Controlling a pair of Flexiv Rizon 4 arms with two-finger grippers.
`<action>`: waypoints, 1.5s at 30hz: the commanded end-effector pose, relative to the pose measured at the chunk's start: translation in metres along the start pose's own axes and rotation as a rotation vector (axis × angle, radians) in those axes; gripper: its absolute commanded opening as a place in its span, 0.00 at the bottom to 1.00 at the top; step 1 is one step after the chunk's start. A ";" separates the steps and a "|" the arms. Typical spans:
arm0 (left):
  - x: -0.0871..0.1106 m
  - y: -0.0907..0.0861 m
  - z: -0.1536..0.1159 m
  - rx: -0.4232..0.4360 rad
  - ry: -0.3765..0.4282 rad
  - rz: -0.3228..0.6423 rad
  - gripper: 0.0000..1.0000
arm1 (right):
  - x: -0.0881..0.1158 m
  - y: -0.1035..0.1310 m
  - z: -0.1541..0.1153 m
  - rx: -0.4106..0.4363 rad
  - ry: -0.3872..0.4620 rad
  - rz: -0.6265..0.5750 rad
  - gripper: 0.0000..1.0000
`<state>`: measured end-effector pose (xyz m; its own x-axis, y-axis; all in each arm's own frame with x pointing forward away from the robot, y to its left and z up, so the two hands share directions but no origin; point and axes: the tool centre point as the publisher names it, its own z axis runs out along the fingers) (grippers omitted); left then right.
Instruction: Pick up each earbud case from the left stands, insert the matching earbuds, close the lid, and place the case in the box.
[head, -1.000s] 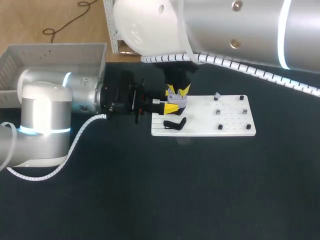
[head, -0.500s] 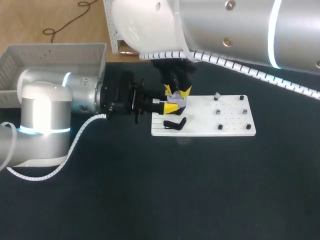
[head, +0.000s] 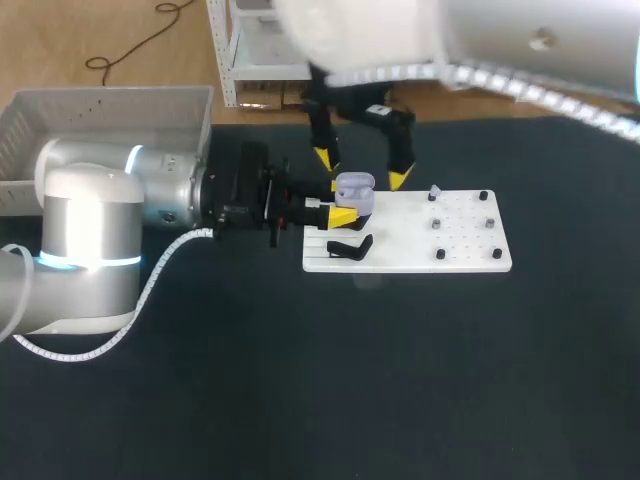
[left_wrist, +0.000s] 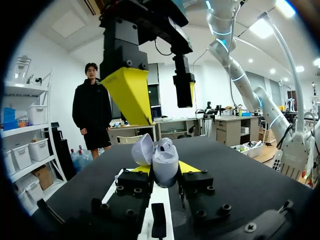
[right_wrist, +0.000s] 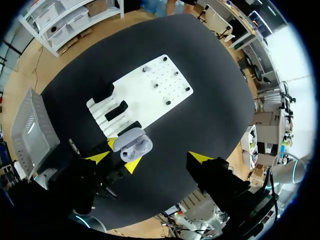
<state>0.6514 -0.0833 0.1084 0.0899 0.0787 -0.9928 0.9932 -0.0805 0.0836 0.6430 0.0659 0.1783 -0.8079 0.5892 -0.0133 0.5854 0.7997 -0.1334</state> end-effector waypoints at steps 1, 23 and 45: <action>0.000 -0.001 0.000 -0.004 0.000 0.001 0.00 | -0.012 -0.049 -0.002 -0.258 0.000 -0.041 0.88; 0.000 -0.001 0.000 -0.004 0.000 0.001 0.00 | -0.100 -0.088 0.037 -0.362 -0.057 -0.270 0.64; 0.000 -0.001 0.000 -0.004 0.000 0.001 0.00 | -0.146 -0.045 0.109 -0.285 -0.113 -0.463 0.50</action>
<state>0.6512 -0.0832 0.1085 0.0899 0.0789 -0.9928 0.9933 -0.0803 0.0835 0.7084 -0.0775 0.0890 -0.9750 0.1684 -0.1448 0.1479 0.9787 0.1423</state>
